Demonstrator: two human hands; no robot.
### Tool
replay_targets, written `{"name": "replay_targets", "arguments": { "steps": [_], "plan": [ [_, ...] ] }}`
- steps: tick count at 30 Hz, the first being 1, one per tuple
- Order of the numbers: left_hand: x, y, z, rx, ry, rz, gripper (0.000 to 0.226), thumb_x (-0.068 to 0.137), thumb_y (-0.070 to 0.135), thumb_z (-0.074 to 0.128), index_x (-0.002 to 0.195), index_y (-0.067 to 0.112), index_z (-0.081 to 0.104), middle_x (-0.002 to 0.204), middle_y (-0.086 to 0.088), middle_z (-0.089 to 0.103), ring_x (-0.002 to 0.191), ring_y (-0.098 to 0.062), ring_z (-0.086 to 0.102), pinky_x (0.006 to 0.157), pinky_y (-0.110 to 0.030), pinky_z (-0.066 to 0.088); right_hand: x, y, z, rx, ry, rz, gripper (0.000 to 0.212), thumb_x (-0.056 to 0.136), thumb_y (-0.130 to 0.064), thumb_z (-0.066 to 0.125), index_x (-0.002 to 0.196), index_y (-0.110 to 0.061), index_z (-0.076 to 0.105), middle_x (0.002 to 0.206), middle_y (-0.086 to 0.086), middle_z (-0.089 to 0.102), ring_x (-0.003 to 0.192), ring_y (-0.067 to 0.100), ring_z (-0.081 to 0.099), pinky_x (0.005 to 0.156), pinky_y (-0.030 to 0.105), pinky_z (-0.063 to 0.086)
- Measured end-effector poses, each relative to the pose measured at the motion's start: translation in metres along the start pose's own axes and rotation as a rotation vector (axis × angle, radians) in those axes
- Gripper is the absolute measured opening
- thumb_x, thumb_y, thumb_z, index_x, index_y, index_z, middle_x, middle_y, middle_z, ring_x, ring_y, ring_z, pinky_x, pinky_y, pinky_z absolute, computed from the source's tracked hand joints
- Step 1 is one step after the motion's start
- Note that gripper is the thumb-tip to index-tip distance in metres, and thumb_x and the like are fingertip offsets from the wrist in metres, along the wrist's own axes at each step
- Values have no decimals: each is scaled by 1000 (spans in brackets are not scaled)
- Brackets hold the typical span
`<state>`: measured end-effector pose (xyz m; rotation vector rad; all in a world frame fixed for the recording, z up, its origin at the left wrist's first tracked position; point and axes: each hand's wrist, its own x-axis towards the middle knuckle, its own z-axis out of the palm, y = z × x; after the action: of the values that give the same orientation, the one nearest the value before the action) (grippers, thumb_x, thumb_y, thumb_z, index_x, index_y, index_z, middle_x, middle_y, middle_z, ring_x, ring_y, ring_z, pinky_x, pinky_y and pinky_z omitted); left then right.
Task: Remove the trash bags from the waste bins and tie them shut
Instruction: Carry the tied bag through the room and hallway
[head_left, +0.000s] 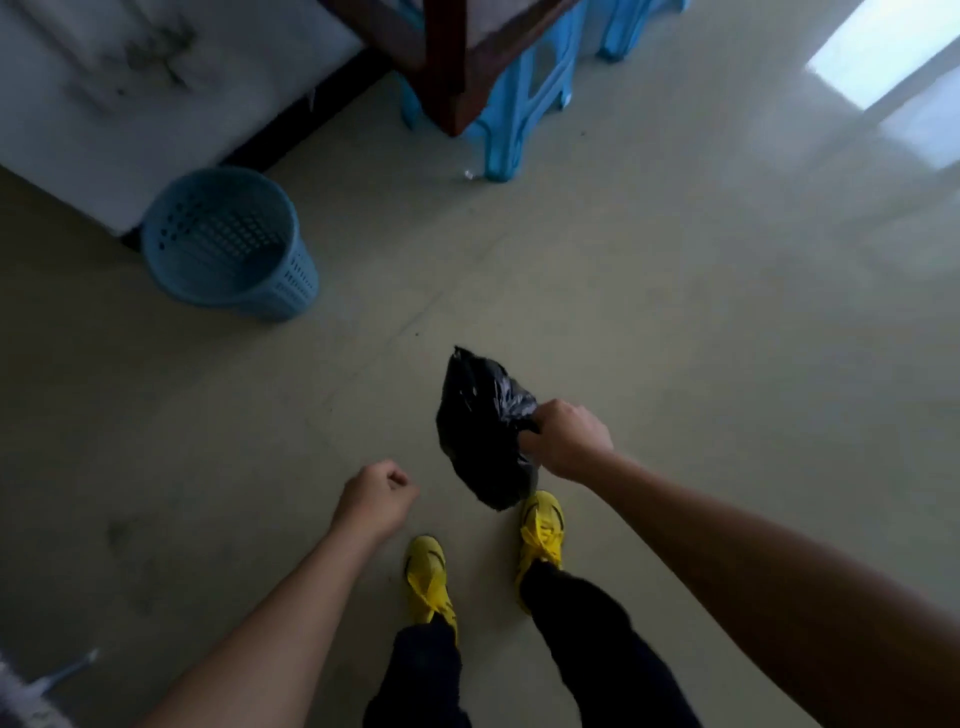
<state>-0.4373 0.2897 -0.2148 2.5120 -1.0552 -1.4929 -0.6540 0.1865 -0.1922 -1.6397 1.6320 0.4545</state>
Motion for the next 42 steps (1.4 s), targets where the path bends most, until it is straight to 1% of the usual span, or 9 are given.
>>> {"name": "replay_targets", "arguments": {
  "steps": [4, 10, 14, 19, 23, 29, 33, 37, 42],
  "plan": [
    [-76, 70, -18, 104, -89, 147, 3, 81, 21, 63, 79, 20, 61, 80, -6, 66, 88, -29, 66, 70, -27, 46, -88, 46, -51, 15, 0, 130, 16, 85, -33, 55, 85, -17, 54, 89, 10, 62, 85, 29, 64, 64, 27, 41],
    [-170, 152, 3, 440, -213, 412, 5, 83, 26, 58, 81, 22, 61, 98, -8, 71, 96, -28, 65, 78, -30, 51, -223, 132, -80, 263, 123, 382, 24, 85, -25, 56, 68, -12, 45, 74, 12, 52, 75, 31, 62, 58, 29, 35],
    [-233, 199, 26, 711, -301, 588, 16, 81, 27, 58, 91, 19, 68, 99, -6, 72, 96, -26, 66, 79, -30, 52, -320, 187, -82, 354, 209, 535, 20, 85, -31, 56, 87, -13, 62, 84, 9, 61, 78, 28, 61, 55, 27, 37],
    [-304, 261, 81, 968, -360, 776, 6, 83, 24, 59, 82, 20, 61, 88, -7, 66, 84, -24, 62, 75, -31, 50, -426, 256, -70, 468, 331, 696, 28, 89, -38, 53, 100, -16, 65, 102, 11, 67, 82, 28, 57, 64, 28, 40],
    [-386, 311, 170, 1126, -419, 981, 4, 86, 16, 59, 83, 14, 59, 80, -7, 60, 74, -23, 57, 64, -24, 43, -517, 322, -32, 601, 413, 835, 32, 88, -38, 52, 100, -14, 68, 103, 9, 66, 93, 29, 62, 65, 27, 40],
    [-528, 344, 334, 1382, -432, 1284, 18, 88, 26, 57, 99, 15, 66, 96, -10, 71, 85, -26, 65, 71, -27, 48, -637, 422, 44, 822, 437, 965, 29, 88, -37, 52, 97, -14, 67, 93, 6, 61, 85, 27, 59, 66, 28, 40],
    [-635, 322, 444, 1449, -557, 1429, 17, 85, 27, 58, 97, 18, 67, 98, -9, 70, 87, -25, 65, 75, -31, 52, -730, 483, 104, 956, 453, 1093, 21, 87, -36, 55, 85, -15, 54, 84, 5, 54, 78, 25, 54, 65, 28, 39],
    [-732, 299, 540, 1615, -719, 1592, 15, 86, 24, 60, 95, 15, 66, 95, -13, 66, 99, -30, 62, 82, -31, 49, -819, 537, 161, 1104, 526, 1264, 27, 85, -33, 56, 67, -17, 42, 68, 1, 48, 69, 23, 52, 52, 28, 32],
    [-834, 273, 675, 1812, -788, 1820, 22, 87, 30, 61, 101, 14, 68, 113, -10, 67, 106, -26, 62, 88, -31, 48, -911, 596, 246, 1248, 572, 1461, 23, 89, -33, 55, 83, -12, 49, 73, 3, 49, 64, 22, 48, 55, 29, 33]
  ]
}}
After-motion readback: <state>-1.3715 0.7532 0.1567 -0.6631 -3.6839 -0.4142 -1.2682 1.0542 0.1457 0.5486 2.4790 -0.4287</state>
